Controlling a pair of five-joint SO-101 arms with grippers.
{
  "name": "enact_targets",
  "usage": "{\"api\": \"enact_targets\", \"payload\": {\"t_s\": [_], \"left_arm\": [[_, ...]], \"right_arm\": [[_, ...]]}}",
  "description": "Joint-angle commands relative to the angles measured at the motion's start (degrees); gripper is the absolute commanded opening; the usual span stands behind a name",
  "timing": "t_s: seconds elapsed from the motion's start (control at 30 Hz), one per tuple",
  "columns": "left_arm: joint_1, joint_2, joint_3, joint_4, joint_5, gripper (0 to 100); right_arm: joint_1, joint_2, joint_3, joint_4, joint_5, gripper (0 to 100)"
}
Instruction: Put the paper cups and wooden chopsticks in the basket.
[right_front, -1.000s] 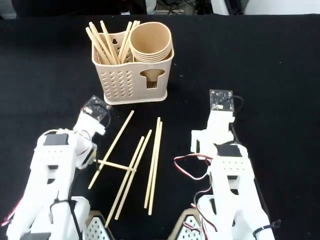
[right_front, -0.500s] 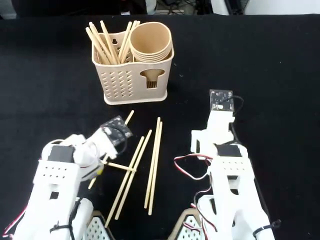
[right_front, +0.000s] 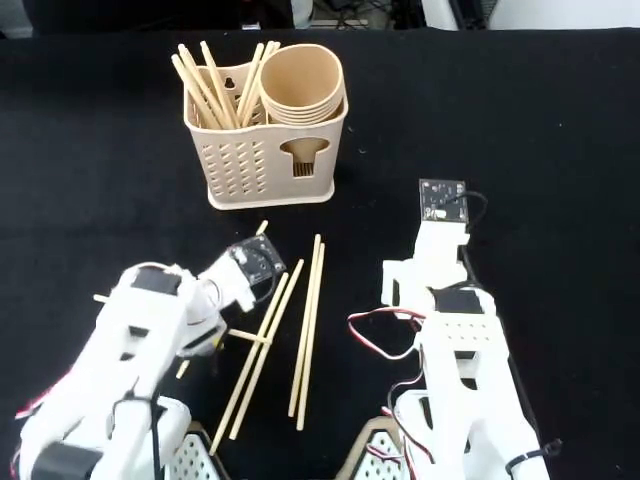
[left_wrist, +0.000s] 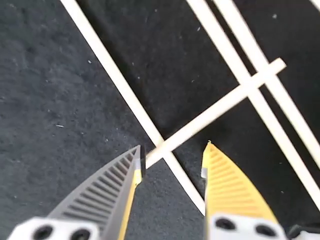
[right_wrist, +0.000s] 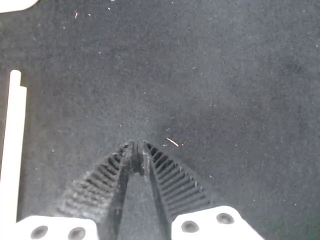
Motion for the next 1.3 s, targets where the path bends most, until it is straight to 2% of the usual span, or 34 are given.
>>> {"api": "enact_targets", "payload": {"t_s": [0.0, 0.2, 0.77, 1.03, 1.27], "left_arm": [[-0.7, 3.3, -4.4, -1.1, 0.0, 21], [-0.8, 3.9, -4.7, -4.0, -0.1, 21], [-0.4, 10.9, -4.4, -4.0, -0.2, 20], [-0.2, 10.9, -4.5, -3.9, 0.1, 7], [-0.2, 10.9, -4.4, -3.4, 0.1, 6]], "right_arm": [[0.1, -1.8, -0.3, -1.0, -0.1, 1.5], [0.1, -1.9, -0.3, -1.0, -0.1, 1.5], [0.1, -1.7, -0.2, -1.0, -0.1, 1.5], [0.1, -1.7, -0.2, -1.0, -0.1, 1.5], [0.1, -1.7, -0.2, -1.0, -0.1, 1.5]]}}
